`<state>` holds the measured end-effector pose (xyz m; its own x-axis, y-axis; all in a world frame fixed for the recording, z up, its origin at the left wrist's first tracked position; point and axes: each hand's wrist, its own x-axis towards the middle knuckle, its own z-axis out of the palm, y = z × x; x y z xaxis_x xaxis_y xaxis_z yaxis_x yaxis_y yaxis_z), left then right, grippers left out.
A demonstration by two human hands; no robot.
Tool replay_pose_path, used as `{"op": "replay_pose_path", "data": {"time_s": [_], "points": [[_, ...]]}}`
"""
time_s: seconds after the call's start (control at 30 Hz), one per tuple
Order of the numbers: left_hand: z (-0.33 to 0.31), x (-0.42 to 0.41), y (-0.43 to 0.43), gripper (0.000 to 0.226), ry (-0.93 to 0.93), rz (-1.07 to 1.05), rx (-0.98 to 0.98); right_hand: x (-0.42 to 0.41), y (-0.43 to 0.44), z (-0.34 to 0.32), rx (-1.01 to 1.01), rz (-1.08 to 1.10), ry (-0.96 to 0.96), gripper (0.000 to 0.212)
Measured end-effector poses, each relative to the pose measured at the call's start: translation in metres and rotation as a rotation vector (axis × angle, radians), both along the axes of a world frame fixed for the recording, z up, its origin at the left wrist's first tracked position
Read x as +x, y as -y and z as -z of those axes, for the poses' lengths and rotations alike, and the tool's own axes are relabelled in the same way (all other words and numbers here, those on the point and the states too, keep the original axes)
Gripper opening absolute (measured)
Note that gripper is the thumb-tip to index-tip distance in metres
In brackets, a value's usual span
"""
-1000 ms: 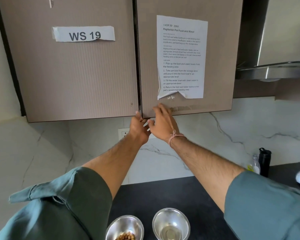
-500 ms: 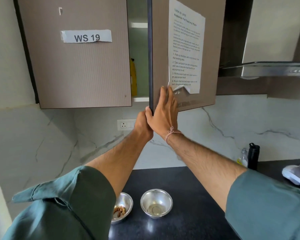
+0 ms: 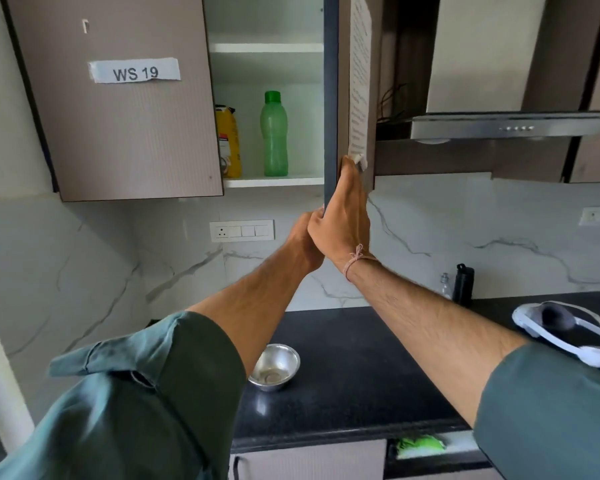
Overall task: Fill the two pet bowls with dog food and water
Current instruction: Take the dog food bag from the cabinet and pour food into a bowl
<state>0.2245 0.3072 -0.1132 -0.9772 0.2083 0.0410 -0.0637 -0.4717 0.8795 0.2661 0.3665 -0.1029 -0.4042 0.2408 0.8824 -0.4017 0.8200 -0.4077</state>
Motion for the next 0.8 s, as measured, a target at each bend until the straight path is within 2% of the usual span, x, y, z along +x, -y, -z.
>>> {"op": "replay_pose_path", "data": {"time_s": [0.17,0.23,0.37,0.4,0.5,0.67,0.8], "points": [[-0.009,0.015,-0.06,0.024,-0.088,0.106,-0.069,0.028,-0.052,-0.001,-0.003,0.086,0.016,0.09],[-0.011,0.017,-0.082,0.027,-0.081,0.116,-0.084,0.036,-0.074,-0.002,-0.052,0.151,0.033,0.088],[-0.006,0.027,-0.115,0.013,-0.126,0.171,-0.077,0.048,-0.119,-0.006,-0.165,0.236,0.08,0.089],[-0.006,0.026,-0.126,0.015,-0.134,0.154,-0.095,0.051,-0.13,-0.007,-0.189,0.249,0.088,0.089],[-0.011,0.037,-0.151,0.048,-0.178,0.166,-0.097,0.056,-0.16,-0.009,-0.233,0.28,0.097,0.09],[-0.019,0.029,-0.181,0.056,-0.064,0.21,-0.074,0.058,-0.178,-0.006,-0.195,0.268,0.113,0.092],[-0.019,0.026,-0.177,0.056,-0.046,0.237,-0.042,0.054,-0.171,-0.007,-0.204,0.258,0.077,0.098]]}}
